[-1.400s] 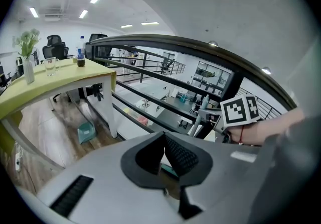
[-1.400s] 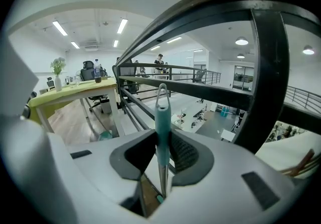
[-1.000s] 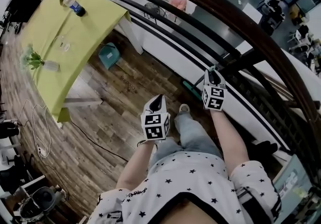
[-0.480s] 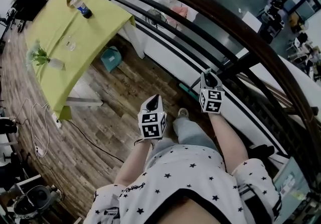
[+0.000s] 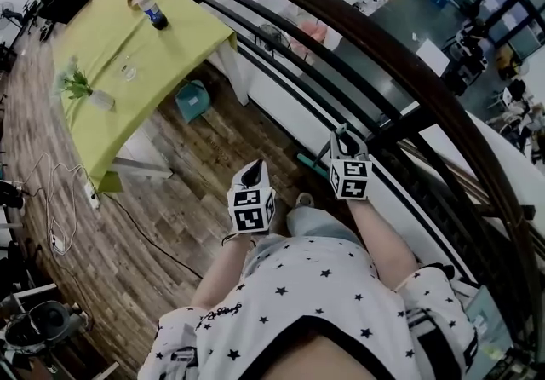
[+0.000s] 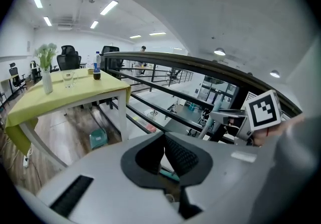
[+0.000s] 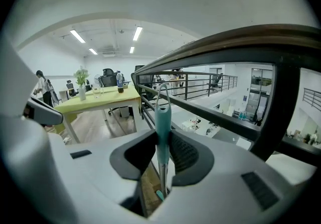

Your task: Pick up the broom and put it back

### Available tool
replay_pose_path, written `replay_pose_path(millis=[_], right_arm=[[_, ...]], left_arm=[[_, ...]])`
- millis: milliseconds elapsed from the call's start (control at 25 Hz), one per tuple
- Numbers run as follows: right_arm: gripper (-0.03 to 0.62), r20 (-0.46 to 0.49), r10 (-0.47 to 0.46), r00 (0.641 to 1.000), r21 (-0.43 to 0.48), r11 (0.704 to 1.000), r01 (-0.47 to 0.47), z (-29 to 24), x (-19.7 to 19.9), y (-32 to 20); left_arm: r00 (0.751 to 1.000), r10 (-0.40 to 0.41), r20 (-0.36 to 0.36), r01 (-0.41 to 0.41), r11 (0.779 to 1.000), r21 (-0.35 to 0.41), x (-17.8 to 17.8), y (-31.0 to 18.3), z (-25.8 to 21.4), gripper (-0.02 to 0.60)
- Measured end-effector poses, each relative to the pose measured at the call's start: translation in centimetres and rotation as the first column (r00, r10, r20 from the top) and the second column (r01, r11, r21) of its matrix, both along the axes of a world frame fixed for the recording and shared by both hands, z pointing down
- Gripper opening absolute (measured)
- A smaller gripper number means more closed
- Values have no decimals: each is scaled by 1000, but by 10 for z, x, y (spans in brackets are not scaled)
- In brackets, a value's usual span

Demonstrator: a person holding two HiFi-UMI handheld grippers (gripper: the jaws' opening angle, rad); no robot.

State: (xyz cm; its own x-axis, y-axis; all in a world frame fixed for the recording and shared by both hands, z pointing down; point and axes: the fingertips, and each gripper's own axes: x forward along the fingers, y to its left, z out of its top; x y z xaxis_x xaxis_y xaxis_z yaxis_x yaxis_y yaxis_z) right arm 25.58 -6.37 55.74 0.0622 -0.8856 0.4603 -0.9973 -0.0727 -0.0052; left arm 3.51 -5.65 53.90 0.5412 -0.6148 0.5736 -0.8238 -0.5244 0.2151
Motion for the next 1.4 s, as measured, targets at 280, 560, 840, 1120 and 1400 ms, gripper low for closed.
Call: replay_pose_path(millis=[280, 560, 840, 1120, 1400], right_arm=[[78, 12, -104, 995, -4, 995, 104, -3, -17, -17], [78, 33, -195, 980, 6, 981, 195, -8, -26, -35], [78, 36, -234, 972, 19, 972, 233, -11, -34, -56], [78, 28, -277, 961, 28, 961, 276, -21, -46, -78], [78, 31, -298, 954, 31, 954, 297, -25, -60, -102]], left_arm=[[997, -79, 2, 79, 997, 7, 0, -15, 2, 11], [985, -173, 5, 173, 985, 2, 4, -20, 8, 11], [972, -235, 1, 235, 972, 15, 4, -28, 5, 11], [953, -302, -4, 302, 953, 15, -10, -35, -1, 11], [944, -329, -1, 329, 944, 4, -26, -50, 3, 11]])
